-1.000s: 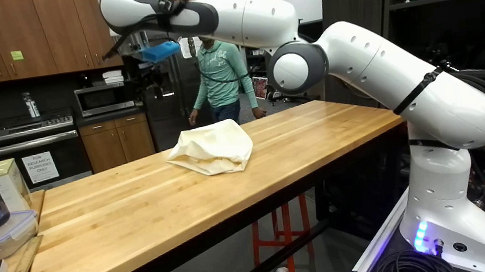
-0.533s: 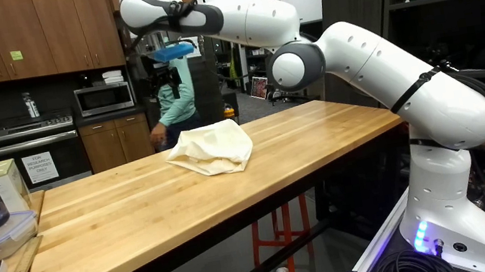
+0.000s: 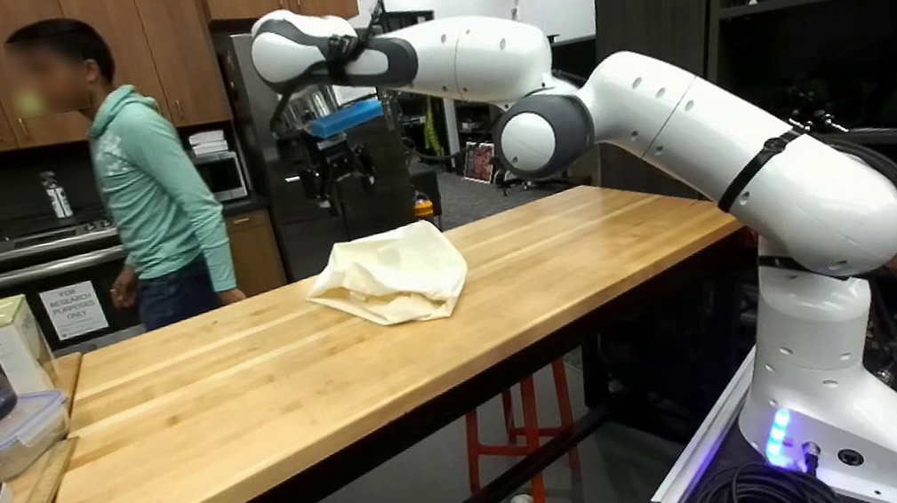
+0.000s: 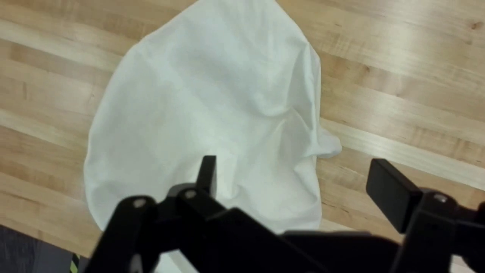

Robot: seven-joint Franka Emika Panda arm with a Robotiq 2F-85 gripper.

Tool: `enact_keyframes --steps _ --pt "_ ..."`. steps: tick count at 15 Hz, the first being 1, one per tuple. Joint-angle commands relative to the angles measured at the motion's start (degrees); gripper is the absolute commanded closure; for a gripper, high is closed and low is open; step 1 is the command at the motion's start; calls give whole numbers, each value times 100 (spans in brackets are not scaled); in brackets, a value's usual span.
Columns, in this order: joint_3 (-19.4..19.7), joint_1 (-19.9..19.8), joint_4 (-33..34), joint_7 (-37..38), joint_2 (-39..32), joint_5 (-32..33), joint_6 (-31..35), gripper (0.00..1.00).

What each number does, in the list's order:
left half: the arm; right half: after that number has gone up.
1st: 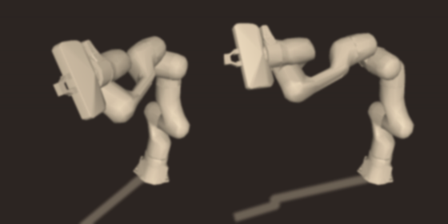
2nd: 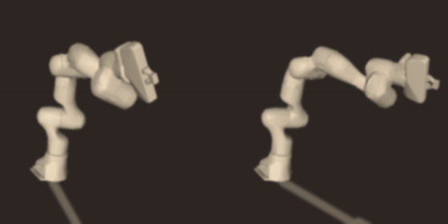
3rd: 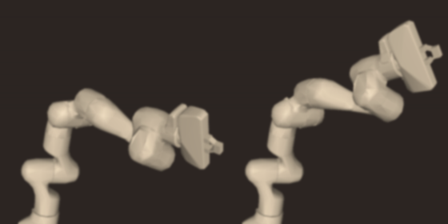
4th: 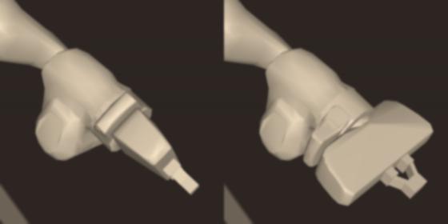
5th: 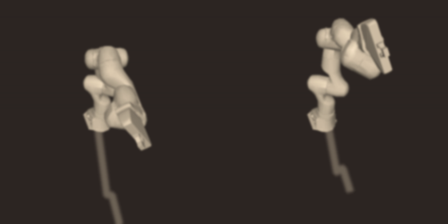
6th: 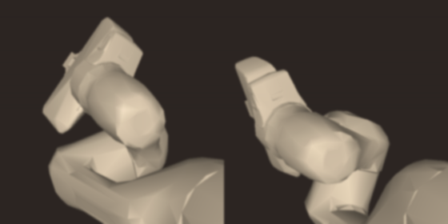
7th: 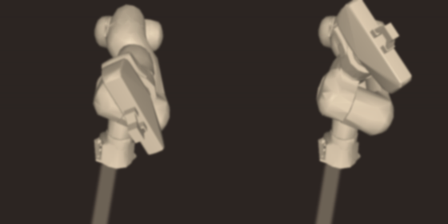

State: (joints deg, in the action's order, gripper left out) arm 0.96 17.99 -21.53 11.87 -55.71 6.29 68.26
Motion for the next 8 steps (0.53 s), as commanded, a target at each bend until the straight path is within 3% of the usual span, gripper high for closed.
enact_keyframes --steps 1,8 --pt "119 113 168 68 -77 114 -518 0" --pt "97 384 -43 -332 114 225 -462 0"
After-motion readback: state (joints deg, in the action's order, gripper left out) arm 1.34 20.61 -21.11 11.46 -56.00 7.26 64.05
